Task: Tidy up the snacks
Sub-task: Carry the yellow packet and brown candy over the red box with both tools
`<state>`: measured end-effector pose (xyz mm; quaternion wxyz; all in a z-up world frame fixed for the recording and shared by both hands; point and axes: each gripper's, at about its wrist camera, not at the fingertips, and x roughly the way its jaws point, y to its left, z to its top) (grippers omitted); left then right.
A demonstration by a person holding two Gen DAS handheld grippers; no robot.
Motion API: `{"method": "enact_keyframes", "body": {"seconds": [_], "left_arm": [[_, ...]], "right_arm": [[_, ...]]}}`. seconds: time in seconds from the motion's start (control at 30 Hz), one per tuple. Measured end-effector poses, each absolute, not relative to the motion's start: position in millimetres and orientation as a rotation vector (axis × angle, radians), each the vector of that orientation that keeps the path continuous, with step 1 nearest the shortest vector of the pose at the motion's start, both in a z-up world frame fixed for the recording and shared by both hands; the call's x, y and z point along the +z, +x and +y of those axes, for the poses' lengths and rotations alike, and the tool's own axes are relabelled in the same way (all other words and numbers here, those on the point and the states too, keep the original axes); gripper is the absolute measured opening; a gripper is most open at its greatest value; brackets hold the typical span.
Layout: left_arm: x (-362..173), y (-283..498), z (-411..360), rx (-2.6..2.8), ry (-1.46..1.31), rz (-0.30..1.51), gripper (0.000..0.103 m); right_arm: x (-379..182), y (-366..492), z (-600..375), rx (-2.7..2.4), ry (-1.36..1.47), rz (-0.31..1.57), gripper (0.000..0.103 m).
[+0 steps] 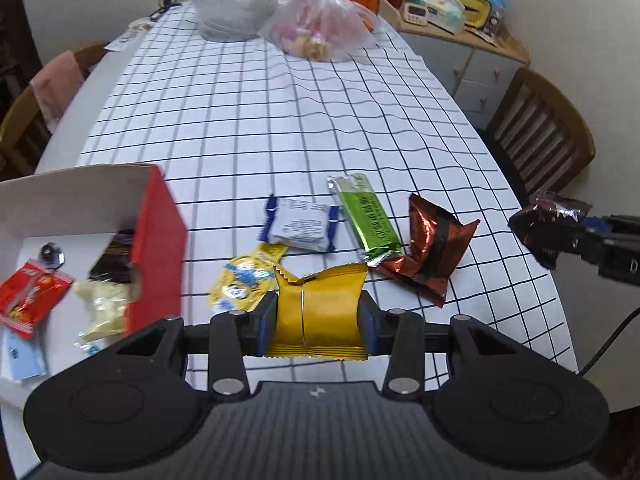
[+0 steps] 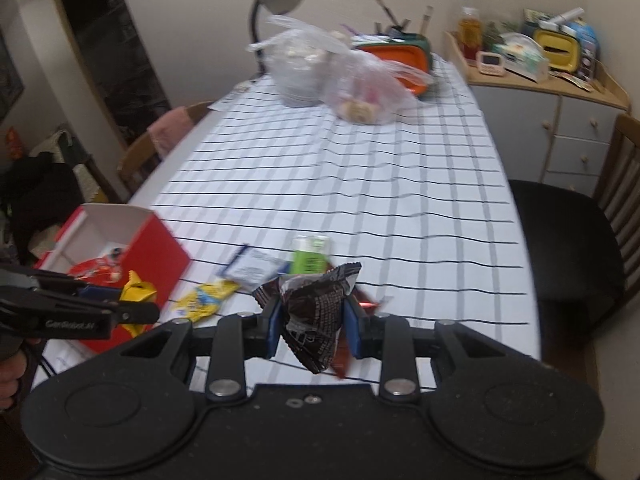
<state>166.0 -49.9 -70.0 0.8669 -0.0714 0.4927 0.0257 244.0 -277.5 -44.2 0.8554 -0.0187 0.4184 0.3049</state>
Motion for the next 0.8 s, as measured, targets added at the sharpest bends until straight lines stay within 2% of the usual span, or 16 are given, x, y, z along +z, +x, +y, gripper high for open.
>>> {"method": "enact_keyframes", "body": {"seconds": [0.8], "left_arm": [[-46,91,115,0.195,-0.193,1.000,0.041]], "right_arm": [[-48,168,-81,0.857,-0.110,0.924,0.030]]}}
